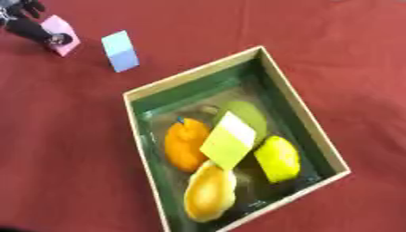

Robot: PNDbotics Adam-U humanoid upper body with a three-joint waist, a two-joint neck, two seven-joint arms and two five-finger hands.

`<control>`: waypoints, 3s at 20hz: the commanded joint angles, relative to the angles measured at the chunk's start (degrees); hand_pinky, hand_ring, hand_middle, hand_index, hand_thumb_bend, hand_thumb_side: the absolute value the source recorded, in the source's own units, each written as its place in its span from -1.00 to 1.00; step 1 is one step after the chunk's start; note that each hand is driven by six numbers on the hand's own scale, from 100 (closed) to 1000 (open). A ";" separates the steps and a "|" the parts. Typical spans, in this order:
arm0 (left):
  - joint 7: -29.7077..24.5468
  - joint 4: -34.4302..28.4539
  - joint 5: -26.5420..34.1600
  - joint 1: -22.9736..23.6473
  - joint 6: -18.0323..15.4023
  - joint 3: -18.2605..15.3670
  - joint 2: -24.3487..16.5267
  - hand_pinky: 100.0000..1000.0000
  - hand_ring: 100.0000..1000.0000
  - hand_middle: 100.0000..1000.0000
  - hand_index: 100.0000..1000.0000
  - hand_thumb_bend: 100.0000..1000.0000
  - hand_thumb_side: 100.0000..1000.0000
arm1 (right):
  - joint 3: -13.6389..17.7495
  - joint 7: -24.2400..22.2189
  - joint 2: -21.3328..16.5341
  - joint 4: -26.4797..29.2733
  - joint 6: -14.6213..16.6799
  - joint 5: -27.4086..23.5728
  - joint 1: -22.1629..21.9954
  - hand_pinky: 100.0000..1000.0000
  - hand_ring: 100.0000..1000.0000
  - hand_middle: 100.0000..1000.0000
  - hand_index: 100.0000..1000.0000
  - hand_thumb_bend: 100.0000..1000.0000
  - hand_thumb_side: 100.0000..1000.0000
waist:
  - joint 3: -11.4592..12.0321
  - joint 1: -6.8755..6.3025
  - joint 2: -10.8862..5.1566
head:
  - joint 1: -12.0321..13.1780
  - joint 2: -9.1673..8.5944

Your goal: Pick up objects on the table and place them in the box.

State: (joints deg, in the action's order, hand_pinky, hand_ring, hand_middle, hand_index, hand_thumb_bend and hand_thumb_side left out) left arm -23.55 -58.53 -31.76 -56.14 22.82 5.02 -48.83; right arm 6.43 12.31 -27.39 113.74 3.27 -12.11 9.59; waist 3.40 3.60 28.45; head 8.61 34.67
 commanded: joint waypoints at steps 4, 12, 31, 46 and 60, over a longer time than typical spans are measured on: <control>-1.63 0.96 -2.28 -1.35 -0.55 -0.30 -1.02 0.66 0.56 0.48 0.68 -0.02 -0.57 | 0.77 0.28 -0.64 0.85 0.13 0.17 0.55 0.64 0.56 0.31 0.62 -1.00 0.50 | -0.39 -0.49 -0.85 | 0.32 -1.03; -2.63 1.44 -2.73 -1.63 -1.45 -0.60 -0.53 0.63 0.49 0.37 0.59 -0.41 -0.70 | 0.81 0.56 -0.40 0.85 0.13 0.31 0.50 0.64 0.56 0.30 0.62 -1.00 0.51 | -0.69 -0.65 -0.43 | 0.23 -0.88; -5.75 -13.72 6.43 -0.74 -4.44 2.88 -3.57 0.56 0.37 0.30 0.53 -0.98 -0.98 | 0.87 0.91 -1.15 0.85 -0.10 0.35 0.00 0.64 0.56 0.30 0.62 -1.00 0.47 | 0.24 -1.53 -3.11 | -1.88 1.30; -5.39 -34.31 16.26 0.58 -16.48 22.06 -3.71 0.53 0.34 0.22 0.48 -0.75 -0.96 | -0.42 -1.23 -4.47 0.85 0.49 -1.42 2.33 0.65 0.56 0.31 0.62 -1.00 0.43 | 0.61 -2.74 -6.53 | -4.77 3.93; -13.43 -53.33 8.57 6.17 -16.89 27.84 -3.44 0.55 0.38 0.29 0.53 -0.50 -0.86 | -0.50 -1.62 -4.00 0.85 0.22 -2.38 3.38 0.65 0.56 0.31 0.62 -1.00 0.39 | 0.01 -3.20 -6.82 | -4.25 4.18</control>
State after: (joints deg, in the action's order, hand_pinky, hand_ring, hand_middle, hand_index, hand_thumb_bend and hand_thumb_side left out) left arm -35.96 -109.61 -22.24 -49.42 5.41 32.96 -50.98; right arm 5.63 10.84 -30.09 113.74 3.46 -14.23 12.57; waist 3.49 0.46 22.98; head 4.19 38.80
